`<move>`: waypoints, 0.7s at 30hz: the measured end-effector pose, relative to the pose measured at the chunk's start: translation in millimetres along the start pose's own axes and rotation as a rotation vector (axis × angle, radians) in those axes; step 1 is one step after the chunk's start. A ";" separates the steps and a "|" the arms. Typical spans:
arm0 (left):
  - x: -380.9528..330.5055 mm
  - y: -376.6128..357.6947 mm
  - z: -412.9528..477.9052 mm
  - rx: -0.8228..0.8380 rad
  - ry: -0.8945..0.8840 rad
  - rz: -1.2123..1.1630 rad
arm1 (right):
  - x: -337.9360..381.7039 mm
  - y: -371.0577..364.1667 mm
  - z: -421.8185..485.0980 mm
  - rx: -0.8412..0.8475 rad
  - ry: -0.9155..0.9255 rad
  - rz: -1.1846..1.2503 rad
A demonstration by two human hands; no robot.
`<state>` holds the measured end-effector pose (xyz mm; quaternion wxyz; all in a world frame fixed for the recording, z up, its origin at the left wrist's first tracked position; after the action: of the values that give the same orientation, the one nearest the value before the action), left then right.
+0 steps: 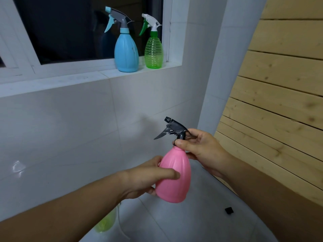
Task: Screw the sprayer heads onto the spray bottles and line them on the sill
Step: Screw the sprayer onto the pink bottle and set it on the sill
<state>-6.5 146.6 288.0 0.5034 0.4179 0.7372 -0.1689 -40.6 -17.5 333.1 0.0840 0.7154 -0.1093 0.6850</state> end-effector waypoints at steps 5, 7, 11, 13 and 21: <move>-2.9 2.2 -0.7 -0.003 -0.029 0.031 | 4.5 2.7 0.4 0.057 0.000 0.001; -2.8 3.9 0.1 -0.014 -0.043 0.034 | 6.9 3.4 0.1 0.076 -0.004 0.008; -5.6 5.9 1.2 -0.095 -0.062 0.009 | 8.1 6.6 1.3 0.022 0.016 0.003; -9.3 5.3 0.2 -0.154 -0.074 0.016 | 8.0 6.7 2.9 -0.027 0.038 0.006; -10.3 -8.5 -3.5 -0.111 0.012 0.037 | 1.2 0.7 3.5 -0.072 0.050 0.012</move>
<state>-13.8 139.3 297.1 0.5243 0.4038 0.7407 -0.1159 -37.4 -19.2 334.1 0.1082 0.6938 -0.1358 0.6989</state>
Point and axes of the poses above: each hand's wrist, its own z-axis towards the middle knuckle, its own y-axis out of the back of the hand, x = y × z, the point moved 4 cm from there along z, towards the middle knuckle, and after that the axes turned 1 degree about z, right-handed, at the moved point
